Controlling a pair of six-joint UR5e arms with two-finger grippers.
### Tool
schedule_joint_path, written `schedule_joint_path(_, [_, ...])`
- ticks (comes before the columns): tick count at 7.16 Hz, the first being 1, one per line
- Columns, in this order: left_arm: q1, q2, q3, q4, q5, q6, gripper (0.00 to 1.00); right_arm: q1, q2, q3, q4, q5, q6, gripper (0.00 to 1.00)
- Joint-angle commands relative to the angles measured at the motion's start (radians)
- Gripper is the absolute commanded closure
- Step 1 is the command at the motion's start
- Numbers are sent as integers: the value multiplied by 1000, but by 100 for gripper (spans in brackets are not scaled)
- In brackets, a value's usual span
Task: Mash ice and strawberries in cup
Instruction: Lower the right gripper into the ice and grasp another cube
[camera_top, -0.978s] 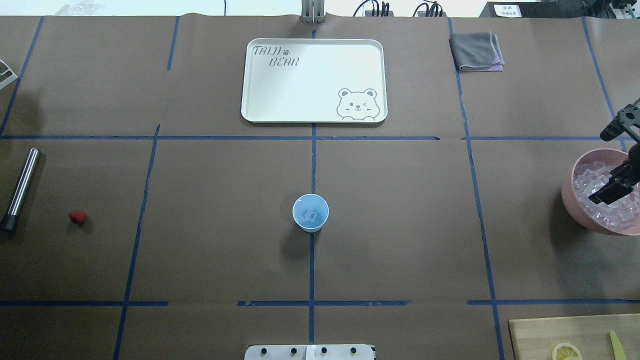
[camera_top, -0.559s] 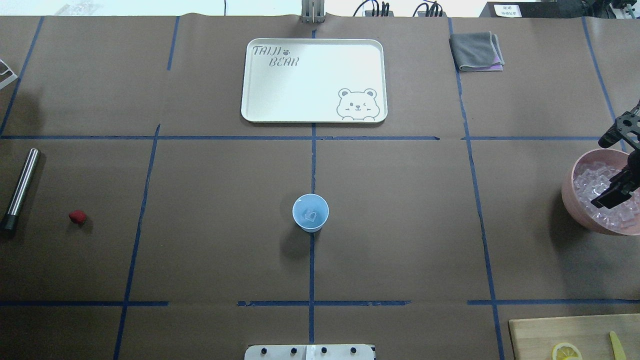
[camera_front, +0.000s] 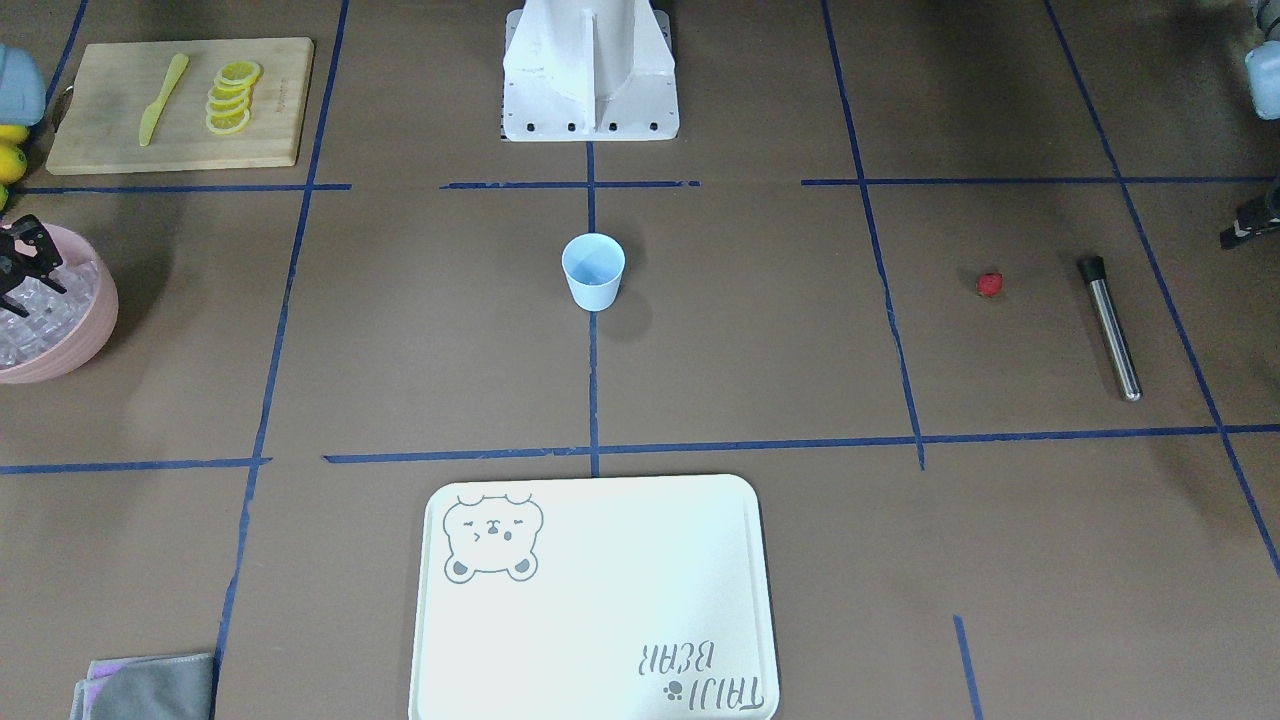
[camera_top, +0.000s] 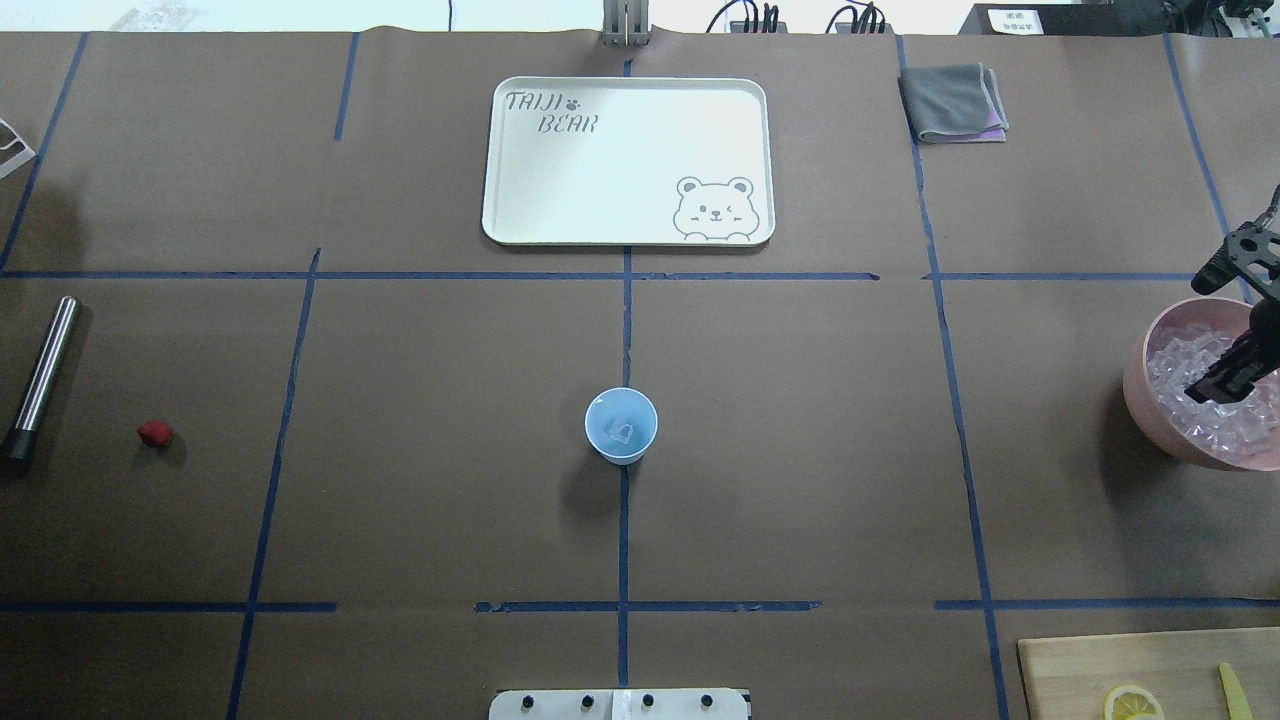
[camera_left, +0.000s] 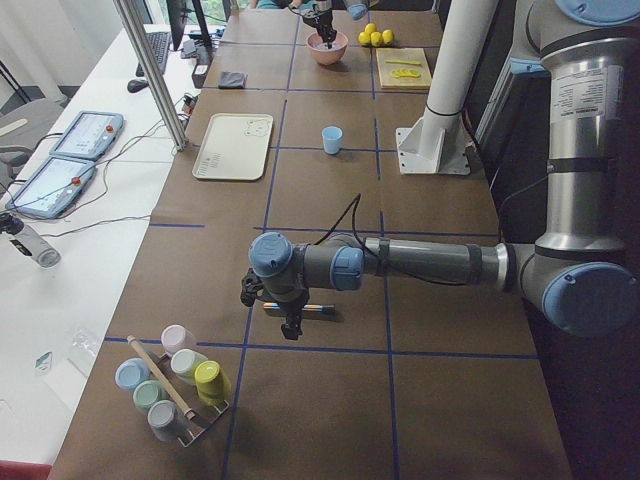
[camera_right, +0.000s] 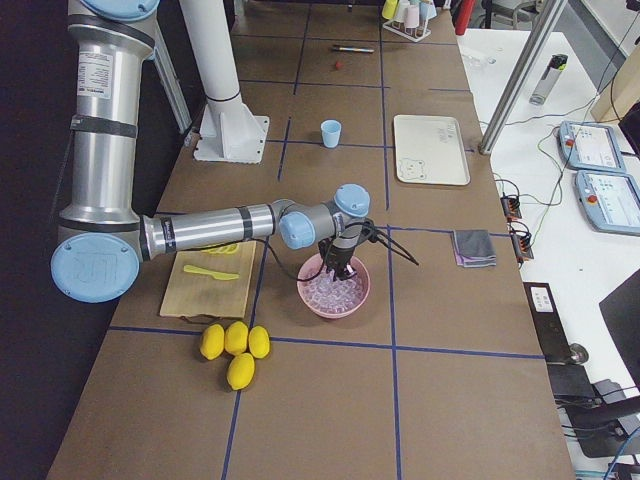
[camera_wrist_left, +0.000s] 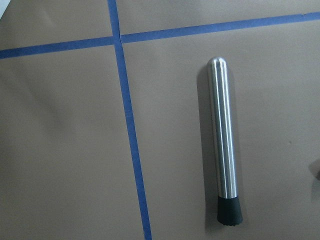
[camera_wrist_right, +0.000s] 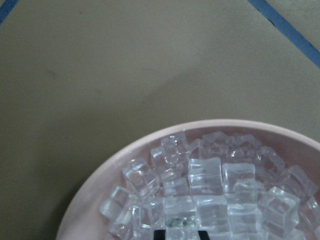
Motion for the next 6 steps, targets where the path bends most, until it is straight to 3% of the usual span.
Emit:
schedule_joint_path(1, [0,0,0,-1,0,-1,0,10,2,8,0,8,-1,97])
schedule_joint_path(3, [0,0,0,1,0,-1,0,44,13,39,-44,8,35,94])
schedule_joint_path(6, [2,0,0,-1,0,1,0,23,51,180,-49,16,650,100])
